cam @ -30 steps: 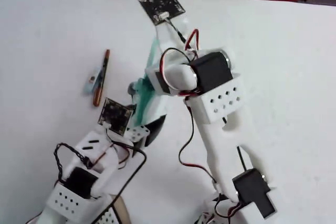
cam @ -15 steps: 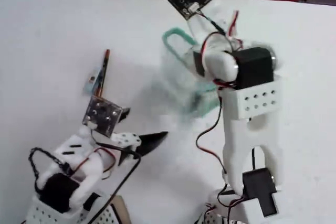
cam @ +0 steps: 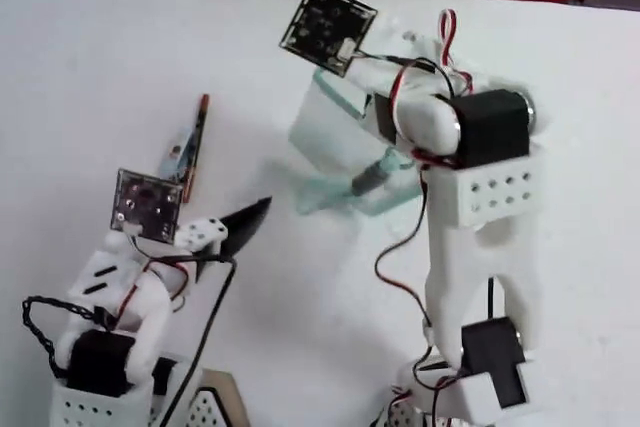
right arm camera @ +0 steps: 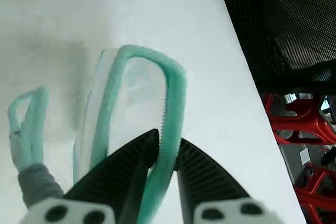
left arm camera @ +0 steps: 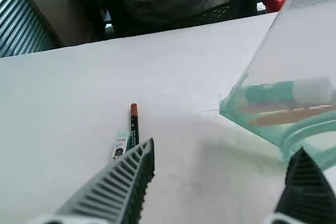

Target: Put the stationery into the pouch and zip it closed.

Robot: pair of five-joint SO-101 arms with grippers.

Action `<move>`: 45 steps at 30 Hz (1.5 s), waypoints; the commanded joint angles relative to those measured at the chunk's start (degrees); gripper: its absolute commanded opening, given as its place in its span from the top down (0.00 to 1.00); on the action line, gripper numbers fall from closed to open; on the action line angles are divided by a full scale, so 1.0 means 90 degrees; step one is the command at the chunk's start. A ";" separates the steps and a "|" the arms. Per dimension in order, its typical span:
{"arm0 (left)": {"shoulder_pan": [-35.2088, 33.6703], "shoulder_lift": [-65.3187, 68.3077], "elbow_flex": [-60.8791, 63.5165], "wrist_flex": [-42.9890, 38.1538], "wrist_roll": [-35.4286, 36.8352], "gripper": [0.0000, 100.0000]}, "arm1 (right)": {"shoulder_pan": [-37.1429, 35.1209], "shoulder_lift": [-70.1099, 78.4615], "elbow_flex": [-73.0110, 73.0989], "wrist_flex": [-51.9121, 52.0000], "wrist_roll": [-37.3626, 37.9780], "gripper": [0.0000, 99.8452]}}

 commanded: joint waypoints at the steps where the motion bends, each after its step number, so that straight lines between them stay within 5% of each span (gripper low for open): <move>1: -0.0083 0.0015 0.0000 -0.0332 0.0332 0.62 | -0.0024 0.0151 -0.0274 0.0024 0.0156 0.98; 11: 0.0425 0.0015 0.1162 -0.2393 0.0918 0.62 | -0.0835 0.0542 -0.0264 0.0024 0.0176 0.98; 28: 0.0894 0.0015 0.1211 -0.2393 0.0908 0.62 | -0.1206 -0.0093 0.1338 0.0015 0.1582 0.98; 32: 0.0864 0.0015 0.1211 -0.2393 0.0908 0.62 | -0.0698 -0.0034 0.0694 -0.0063 0.0742 0.96; 37: 0.0864 0.0015 0.1426 -0.2413 0.0899 0.62 | -0.0015 -0.0034 -0.0117 -0.0005 -0.0147 0.80; 45: 0.0855 0.0015 0.1465 -0.2354 0.0889 0.62 | 0.0024 -0.0034 0.0332 -0.0024 -0.0567 0.83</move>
